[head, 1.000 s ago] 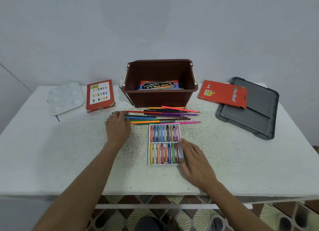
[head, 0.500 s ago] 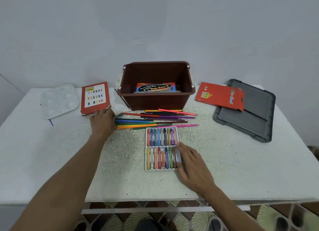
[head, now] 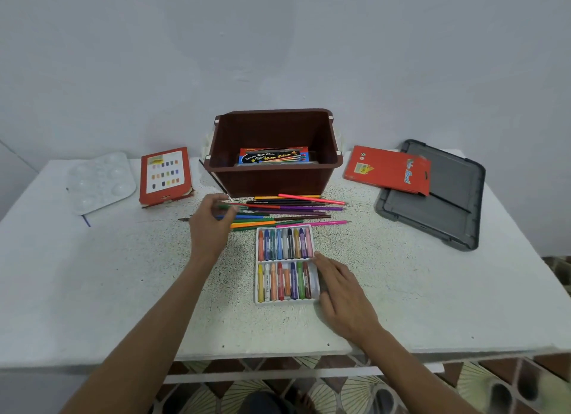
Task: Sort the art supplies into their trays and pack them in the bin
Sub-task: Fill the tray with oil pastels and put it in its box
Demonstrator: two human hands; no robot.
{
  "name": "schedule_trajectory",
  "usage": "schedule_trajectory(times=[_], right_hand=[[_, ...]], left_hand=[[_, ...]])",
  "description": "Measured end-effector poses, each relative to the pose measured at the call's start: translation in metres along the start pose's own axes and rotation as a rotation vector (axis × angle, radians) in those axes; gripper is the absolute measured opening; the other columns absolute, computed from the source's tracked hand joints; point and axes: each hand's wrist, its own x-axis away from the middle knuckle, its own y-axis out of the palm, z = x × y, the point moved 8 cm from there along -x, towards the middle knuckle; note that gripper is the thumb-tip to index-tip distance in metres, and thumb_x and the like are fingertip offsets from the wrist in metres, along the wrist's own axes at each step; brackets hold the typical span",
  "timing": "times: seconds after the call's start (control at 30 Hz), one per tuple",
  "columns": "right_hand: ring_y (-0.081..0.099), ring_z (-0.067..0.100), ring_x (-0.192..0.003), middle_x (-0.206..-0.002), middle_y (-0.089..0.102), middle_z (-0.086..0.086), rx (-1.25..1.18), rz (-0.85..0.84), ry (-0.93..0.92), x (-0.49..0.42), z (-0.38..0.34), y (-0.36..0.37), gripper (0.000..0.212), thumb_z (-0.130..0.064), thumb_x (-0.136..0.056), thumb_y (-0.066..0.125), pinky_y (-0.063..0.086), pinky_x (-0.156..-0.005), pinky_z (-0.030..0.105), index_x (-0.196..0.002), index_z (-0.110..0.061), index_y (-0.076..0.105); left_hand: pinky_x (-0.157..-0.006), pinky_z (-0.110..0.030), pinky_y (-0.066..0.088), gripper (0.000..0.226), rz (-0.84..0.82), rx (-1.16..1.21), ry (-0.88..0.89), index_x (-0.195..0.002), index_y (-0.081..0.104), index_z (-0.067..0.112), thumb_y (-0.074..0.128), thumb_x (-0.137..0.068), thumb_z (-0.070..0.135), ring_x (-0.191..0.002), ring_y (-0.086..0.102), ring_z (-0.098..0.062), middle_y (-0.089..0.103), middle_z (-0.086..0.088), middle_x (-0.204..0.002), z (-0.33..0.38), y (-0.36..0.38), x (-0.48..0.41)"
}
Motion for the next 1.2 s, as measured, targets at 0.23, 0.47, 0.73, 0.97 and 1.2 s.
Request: schedule_trajectory(times=[0.23,0.47,0.73,0.97,1.2], right_hand=[[0.038,0.015,-0.132,-0.147,0.046,0.003,-0.009,0.003,0.028,0.001,0.004,0.004,0.060,-0.016,-0.088,0.050,0.030,-0.113,0.028,-0.146,-0.013,0.035],[0.039,0.017,-0.132,-0.143,0.052,0.007,0.045,0.024,0.018,0.001,0.003,0.005,0.052,-0.025,-0.092,0.046,0.035,-0.113,0.035,-0.141,-0.008,0.045],[0.038,0.018,-0.135,-0.145,0.050,0.007,0.079,0.009,0.025,0.001,0.005,0.008,0.054,-0.024,-0.091,0.048,0.033,-0.116,0.036,-0.142,-0.008,0.045],[0.039,0.019,-0.136,-0.144,0.050,0.007,0.068,0.007,0.023,0.000,0.004,0.009,0.053,-0.022,-0.092,0.051,0.030,-0.117,0.035,-0.142,-0.008,0.046],[0.042,0.020,-0.133,-0.140,0.054,0.009,0.072,0.017,-0.001,0.000,0.002,0.008,0.052,-0.020,-0.089,0.052,0.032,-0.116,0.036,-0.138,-0.004,0.049]], left_hand=[[-0.070,-0.017,0.056,0.024,-0.211,0.214,-0.066,-0.103,0.057,0.012,0.074,-0.086,0.014,-0.078,0.070,-0.004,0.072,0.002,-0.089,0.021,0.039,0.054],[-0.067,-0.018,0.055,0.019,-0.471,0.177,0.048,-0.098,0.059,0.014,0.073,-0.086,0.011,-0.073,0.069,-0.005,0.070,0.000,-0.085,0.036,0.070,0.091],[-0.068,-0.011,0.051,0.030,-0.620,0.101,0.023,-0.103,0.054,0.020,0.077,-0.084,0.024,-0.073,0.069,0.000,0.073,0.003,-0.081,0.042,0.083,0.105],[-0.068,-0.012,0.051,0.028,-0.741,-0.162,0.142,-0.102,0.055,0.025,0.076,-0.084,0.031,-0.073,0.064,0.005,0.069,0.009,-0.083,0.042,0.094,0.104],[-0.104,-0.036,0.036,0.032,-0.716,-0.442,0.326,-0.109,0.054,0.036,0.071,-0.084,0.046,-0.110,0.046,-0.008,0.048,0.013,-0.113,0.037,0.109,0.110]])
